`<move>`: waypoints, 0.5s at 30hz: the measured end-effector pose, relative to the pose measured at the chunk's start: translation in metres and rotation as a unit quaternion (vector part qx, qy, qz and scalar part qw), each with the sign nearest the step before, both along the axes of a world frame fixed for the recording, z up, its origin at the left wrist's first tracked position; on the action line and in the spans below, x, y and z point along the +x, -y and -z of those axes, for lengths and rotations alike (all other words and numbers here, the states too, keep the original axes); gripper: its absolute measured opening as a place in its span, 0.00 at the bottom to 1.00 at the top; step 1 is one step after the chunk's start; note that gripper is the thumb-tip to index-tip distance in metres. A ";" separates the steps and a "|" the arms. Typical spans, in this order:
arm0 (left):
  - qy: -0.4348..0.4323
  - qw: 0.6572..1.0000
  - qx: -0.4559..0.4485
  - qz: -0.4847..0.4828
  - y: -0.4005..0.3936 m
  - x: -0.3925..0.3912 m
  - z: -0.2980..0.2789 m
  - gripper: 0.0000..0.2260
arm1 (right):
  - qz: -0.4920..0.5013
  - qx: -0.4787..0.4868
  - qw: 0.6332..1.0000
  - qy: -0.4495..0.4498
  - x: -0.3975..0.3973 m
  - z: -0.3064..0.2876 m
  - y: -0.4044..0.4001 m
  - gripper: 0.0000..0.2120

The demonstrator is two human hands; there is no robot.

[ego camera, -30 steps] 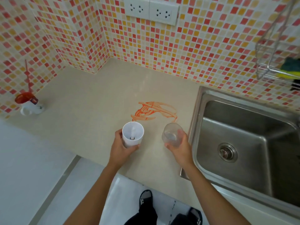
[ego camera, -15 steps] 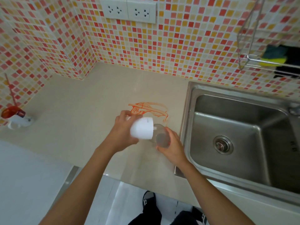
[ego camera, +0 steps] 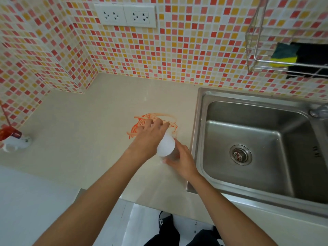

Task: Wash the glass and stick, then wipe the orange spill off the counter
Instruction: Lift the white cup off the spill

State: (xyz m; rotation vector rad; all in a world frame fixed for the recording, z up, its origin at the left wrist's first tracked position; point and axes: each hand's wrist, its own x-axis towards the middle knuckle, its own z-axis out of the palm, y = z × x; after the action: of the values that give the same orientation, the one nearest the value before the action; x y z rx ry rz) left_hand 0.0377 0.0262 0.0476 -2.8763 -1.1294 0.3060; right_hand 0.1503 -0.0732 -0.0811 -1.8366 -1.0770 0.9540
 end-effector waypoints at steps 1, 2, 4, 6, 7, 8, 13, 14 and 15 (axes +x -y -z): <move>0.007 1.000 -0.014 -0.002 -0.002 0.003 0.000 0.42 | 0.004 -0.002 1.000 -0.004 0.002 0.001 -0.001 0.44; 0.013 1.000 -0.028 -0.003 -0.002 0.005 0.000 0.43 | 0.008 -0.003 1.000 -0.008 0.003 0.002 -0.001 0.45; 0.021 0.999 -0.045 -0.002 -0.002 0.007 -0.001 0.43 | 0.018 -0.001 0.999 -0.042 0.004 0.004 -0.002 0.45; 0.033 0.998 -0.052 -0.001 0.000 0.008 -0.001 0.41 | 0.034 -0.008 0.996 -0.087 0.004 0.006 -0.001 0.40; 0.040 0.997 -0.059 -0.003 0.001 0.008 0.000 0.41 | 0.043 -0.009 0.994 -0.100 0.004 0.008 0.001 0.36; 0.048 0.996 -0.073 -0.008 0.002 0.008 0.000 0.40 | 0.049 -0.010 0.993 -0.104 0.004 0.010 0.002 0.33; 0.042 0.993 -0.111 -0.014 0.002 0.017 0.005 0.37 | 0.051 0.002 0.994 -0.093 0.004 0.012 0.002 0.30; 0.030 0.995 -0.095 -0.004 0.002 0.020 0.007 0.37 | 0.043 0.007 0.996 -0.082 0.005 0.010 0.001 0.30; 0.022 0.996 -0.082 0.005 0.002 0.022 0.011 0.37 | 0.035 0.010 0.996 -0.077 0.005 0.007 -0.001 0.30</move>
State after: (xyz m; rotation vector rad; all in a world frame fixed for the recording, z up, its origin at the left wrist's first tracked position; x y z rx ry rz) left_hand 0.0600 0.0239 0.0369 -3.0442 -1.1485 0.3527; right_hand 0.1558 -0.0727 -0.0882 -1.7427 -0.9197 1.0215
